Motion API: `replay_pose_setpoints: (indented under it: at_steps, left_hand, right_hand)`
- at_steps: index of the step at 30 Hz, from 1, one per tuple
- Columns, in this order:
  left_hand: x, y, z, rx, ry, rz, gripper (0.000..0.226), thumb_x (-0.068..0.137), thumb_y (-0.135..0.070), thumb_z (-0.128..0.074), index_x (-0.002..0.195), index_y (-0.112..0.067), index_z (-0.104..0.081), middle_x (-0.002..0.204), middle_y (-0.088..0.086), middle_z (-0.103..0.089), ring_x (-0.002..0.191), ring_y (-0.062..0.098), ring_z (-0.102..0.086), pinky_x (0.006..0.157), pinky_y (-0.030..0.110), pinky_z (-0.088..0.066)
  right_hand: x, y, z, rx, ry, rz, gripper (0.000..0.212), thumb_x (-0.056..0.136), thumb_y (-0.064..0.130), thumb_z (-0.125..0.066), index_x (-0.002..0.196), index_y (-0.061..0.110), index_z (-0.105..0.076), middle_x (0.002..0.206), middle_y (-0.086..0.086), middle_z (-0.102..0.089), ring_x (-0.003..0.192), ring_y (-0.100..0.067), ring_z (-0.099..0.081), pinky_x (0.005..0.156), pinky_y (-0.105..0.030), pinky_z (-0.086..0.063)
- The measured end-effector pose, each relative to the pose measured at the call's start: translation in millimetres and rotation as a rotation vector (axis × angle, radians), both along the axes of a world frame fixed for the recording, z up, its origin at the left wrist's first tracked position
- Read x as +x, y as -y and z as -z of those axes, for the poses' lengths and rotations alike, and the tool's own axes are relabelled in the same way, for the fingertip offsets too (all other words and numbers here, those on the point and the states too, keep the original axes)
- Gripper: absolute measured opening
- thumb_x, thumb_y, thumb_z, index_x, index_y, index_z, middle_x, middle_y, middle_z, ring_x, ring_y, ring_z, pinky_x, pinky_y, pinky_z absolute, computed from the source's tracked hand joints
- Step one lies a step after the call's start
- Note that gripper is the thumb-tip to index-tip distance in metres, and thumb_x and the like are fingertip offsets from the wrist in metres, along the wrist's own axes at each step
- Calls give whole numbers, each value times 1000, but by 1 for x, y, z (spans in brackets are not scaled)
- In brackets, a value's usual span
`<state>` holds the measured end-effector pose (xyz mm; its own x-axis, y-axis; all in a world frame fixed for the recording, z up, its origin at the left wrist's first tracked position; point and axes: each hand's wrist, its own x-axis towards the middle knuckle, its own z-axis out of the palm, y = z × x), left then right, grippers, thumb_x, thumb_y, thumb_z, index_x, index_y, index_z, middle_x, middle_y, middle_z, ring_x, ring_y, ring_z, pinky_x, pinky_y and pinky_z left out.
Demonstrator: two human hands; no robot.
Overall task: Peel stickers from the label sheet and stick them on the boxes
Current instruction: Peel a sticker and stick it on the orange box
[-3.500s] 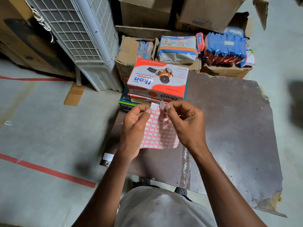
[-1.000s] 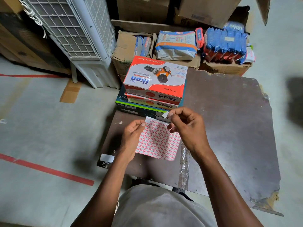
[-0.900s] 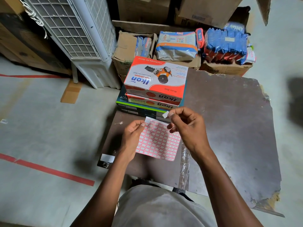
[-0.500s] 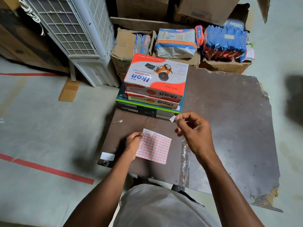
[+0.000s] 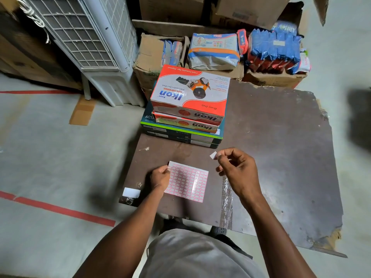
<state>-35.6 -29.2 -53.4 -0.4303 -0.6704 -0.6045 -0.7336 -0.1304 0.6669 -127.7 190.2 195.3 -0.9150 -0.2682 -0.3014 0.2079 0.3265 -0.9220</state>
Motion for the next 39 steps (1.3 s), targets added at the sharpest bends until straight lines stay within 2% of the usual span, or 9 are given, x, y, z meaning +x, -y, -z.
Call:
replay_pose_setpoints:
  at_steps: [7, 12, 16, 20, 24, 26, 29, 34, 39]
  left_hand:
    - [15, -1, -15, -115, 37, 80, 52, 94, -15, -67, 144, -7, -56, 132, 11, -68, 120, 26, -65, 107, 36, -49]
    - [2, -6, -63, -77, -213, -9, 24, 98, -13, -66, 121, -10, -71, 115, 6, -75, 109, 23, -70, 101, 39, -55]
    - [-31, -6, -137, -80, -437, -22, 15, 102, -22, -61, 115, -23, -69, 105, -3, -74, 95, 8, -71, 81, 21, -57]
    - [-66, 1, -196, -84, -587, -136, 7, 102, -31, -61, 108, -30, -65, 107, 5, -73, 97, 16, -70, 81, 28, -58]
    - [-106, 14, -223, 131, -591, -382, 52, 95, -49, -66, 134, -24, -44, 122, 3, -63, 113, 23, -64, 84, 37, -54]
    - [-125, 24, -230, 294, -544, -449, 82, 87, -61, -70, 147, -32, -23, 140, 5, -54, 125, 33, -58, 87, 47, -53]
    - [-142, 34, -239, 433, -438, -459, 104, 80, -70, -71, 154, -47, -1, 151, 6, -45, 129, 44, -52, 96, 68, -47]
    - [-155, 31, -239, 456, -352, -391, 100, 80, -62, -77, 152, -39, -12, 144, 10, -52, 124, 45, -56, 99, 70, -41]
    - [-156, 24, -234, 367, -384, -403, 82, 89, -37, -78, 148, -31, -21, 143, 12, -52, 129, 42, -55, 90, 54, -48]
  right_hand:
    - [2, 2, 7, 3, -3, -23, 12, 98, 17, -66, 90, 19, -73, 83, 1, -74, 71, -17, -71, 62, -22, -60]
    - [1, 3, 10, 3, -13, -27, 12, 98, 19, -66, 89, 21, -74, 81, 3, -74, 71, -17, -71, 64, -26, -62]
    - [-2, 3, 8, -7, -31, -29, 13, 97, 19, -67, 87, 23, -74, 79, 5, -74, 71, -17, -71, 65, -30, -63]
    - [-2, 3, 3, -30, -44, -6, 13, 97, 19, -67, 86, 23, -74, 77, 5, -73, 71, -19, -71, 67, -31, -64]
    - [-4, 0, -4, -66, -49, 41, 15, 98, 20, -66, 85, 21, -72, 75, 0, -72, 76, -25, -70, 71, -35, -61]
    - [-8, 0, -8, -79, -48, 62, 14, 99, 22, -66, 86, 22, -72, 78, 1, -73, 80, -25, -70, 73, -33, -61]
    - [-12, 1, -13, -93, -49, 69, 12, 98, 26, -66, 89, 24, -73, 83, 6, -75, 84, -20, -70, 76, -33, -62]
    - [-15, 2, -19, -107, -59, 72, 11, 98, 24, -67, 89, 22, -72, 80, 9, -75, 80, -14, -68, 72, -30, -61]
    - [-14, 4, -22, -115, -65, 64, 12, 99, 24, -66, 88, 22, -71, 80, 6, -75, 80, -22, -69, 70, -28, -60]
